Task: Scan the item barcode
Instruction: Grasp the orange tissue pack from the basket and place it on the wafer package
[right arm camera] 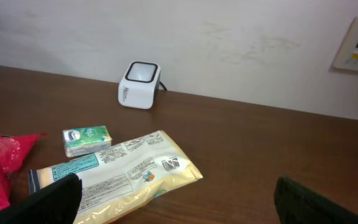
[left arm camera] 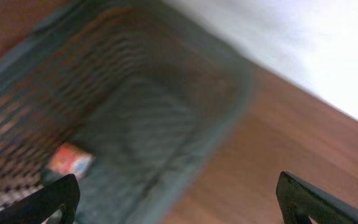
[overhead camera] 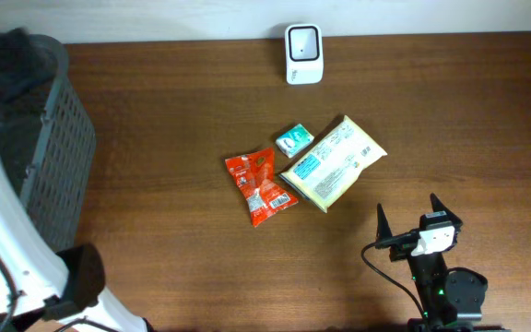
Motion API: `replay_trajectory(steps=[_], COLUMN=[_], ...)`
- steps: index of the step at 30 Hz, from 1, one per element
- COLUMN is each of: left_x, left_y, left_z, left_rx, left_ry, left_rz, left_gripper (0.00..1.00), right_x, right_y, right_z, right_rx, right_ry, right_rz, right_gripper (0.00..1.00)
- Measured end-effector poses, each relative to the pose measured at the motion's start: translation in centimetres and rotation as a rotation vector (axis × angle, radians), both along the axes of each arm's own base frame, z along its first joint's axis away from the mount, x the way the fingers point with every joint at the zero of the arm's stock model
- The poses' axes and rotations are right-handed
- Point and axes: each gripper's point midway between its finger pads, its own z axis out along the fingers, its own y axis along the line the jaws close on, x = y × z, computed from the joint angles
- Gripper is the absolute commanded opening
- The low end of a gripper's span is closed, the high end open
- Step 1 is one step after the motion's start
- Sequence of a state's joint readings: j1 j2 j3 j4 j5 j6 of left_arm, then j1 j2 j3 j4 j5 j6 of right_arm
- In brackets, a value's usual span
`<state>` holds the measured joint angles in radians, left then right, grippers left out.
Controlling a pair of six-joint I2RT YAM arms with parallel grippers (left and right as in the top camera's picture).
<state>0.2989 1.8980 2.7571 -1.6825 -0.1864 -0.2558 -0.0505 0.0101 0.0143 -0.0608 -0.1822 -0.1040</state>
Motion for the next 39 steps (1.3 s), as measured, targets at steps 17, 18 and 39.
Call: replay_trajectory(steps=[17, 18, 39], left_x=[-5.4, -6.1, -10.3], left_y=[17.5, 17.4, 19.6], left_z=[-26.4, -28.0, -34.3], left_rx=[0.045, 0.06, -0.194], left_ry=[0.426, 0.454, 0.416], left_rz=[0.608, 0.616, 0.545], left_gripper=[0.99, 0.99, 0.93], right_x=[0.0, 0.0, 0.0], right_y=[0.0, 0.0, 0.0], right_z=[0.0, 0.0, 0.0], right_rx=[0.0, 0.0, 0.0], right_ry=[0.0, 0.0, 0.0], right_rz=[0.0, 0.0, 0.0], right_gripper=[0.99, 0.99, 0.99])
